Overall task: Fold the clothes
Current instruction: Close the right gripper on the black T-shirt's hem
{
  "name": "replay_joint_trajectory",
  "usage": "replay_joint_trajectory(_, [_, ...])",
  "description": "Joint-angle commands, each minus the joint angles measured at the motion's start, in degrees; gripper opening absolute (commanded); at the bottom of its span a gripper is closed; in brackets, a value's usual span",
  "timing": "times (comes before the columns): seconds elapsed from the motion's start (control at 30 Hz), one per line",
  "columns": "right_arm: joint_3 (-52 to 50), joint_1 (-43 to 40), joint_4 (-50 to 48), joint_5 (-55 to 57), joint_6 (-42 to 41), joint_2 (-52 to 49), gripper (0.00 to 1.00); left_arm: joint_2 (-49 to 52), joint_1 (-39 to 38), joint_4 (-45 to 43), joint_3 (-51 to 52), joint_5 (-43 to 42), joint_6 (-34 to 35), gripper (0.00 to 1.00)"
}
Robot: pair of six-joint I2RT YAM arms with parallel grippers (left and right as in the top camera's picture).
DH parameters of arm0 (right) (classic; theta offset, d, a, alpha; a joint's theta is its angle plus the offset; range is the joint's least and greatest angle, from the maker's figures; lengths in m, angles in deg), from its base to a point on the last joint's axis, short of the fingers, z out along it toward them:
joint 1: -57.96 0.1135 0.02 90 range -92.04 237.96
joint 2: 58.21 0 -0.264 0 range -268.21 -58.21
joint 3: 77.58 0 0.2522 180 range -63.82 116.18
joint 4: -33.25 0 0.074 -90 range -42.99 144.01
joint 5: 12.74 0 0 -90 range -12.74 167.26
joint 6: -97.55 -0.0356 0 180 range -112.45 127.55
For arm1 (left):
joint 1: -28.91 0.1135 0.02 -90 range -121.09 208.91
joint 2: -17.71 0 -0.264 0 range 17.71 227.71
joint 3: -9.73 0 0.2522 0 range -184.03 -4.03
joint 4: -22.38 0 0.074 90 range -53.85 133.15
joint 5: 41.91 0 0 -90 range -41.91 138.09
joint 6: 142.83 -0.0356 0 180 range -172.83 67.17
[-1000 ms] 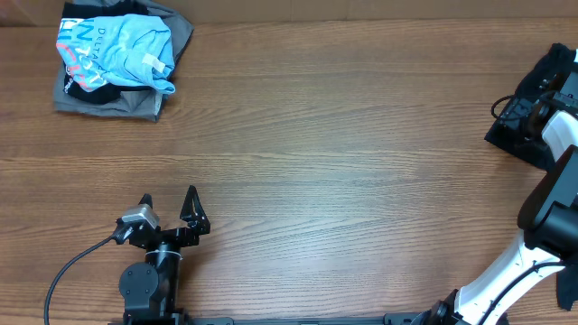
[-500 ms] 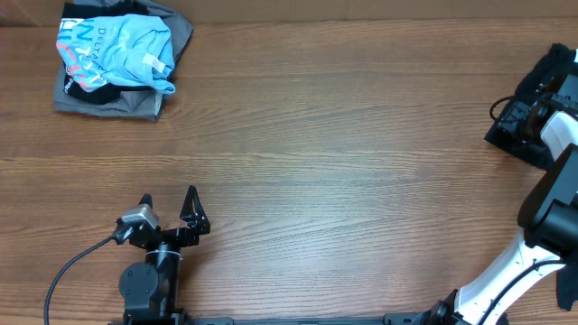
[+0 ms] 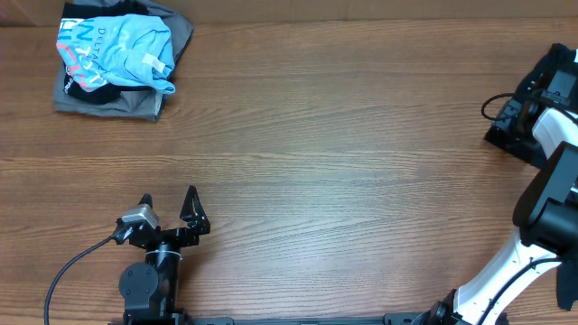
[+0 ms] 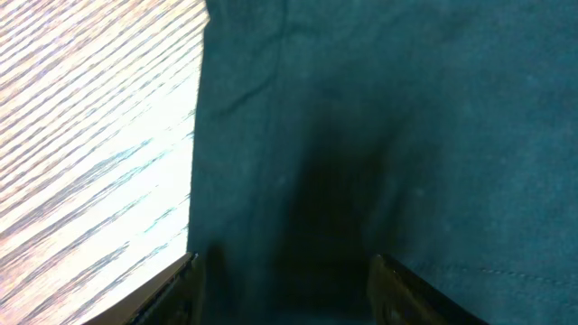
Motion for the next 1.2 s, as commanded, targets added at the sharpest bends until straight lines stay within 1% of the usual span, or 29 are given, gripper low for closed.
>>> replay_joint_trajectory(0.0, [0.81,-0.11,0.15,2.58,0.02,-0.87,0.62,-0.61,-0.37,0.07,0.24,0.17,-0.9,1.0])
replay_joint_trajectory(0.6, [0.44,-0.2,0.72,2.45,0.0,-2.16,0.61,-0.61,-0.37,0.07,0.24,0.17,-0.9,1.0])
replay_joint_trajectory(0.9, [0.48,-0.2,0.7,2.29,0.0,-3.26,0.62,-0.61,-0.37,0.07,0.24,0.17,-0.92,1.0])
replay_joint_trajectory(0.97, [0.48,-0.2,0.79,2.27,-0.02,-3.26,0.6,-0.61,-0.37,0.07,0.24,0.17,-0.92,1.0])
replay_joint_trajectory(1.13, [0.63,-0.2,0.76,2.27,-0.04,-3.21,0.49,-0.61,-0.37,0.07,0.24,0.17,-0.9,1.0])
replay_joint_trajectory(1.17, [0.63,-0.2,0.76,2.27,-0.07,-3.21,0.48,-0.61,-0.37,0.07,0.24,0.17,-0.9,1.0])
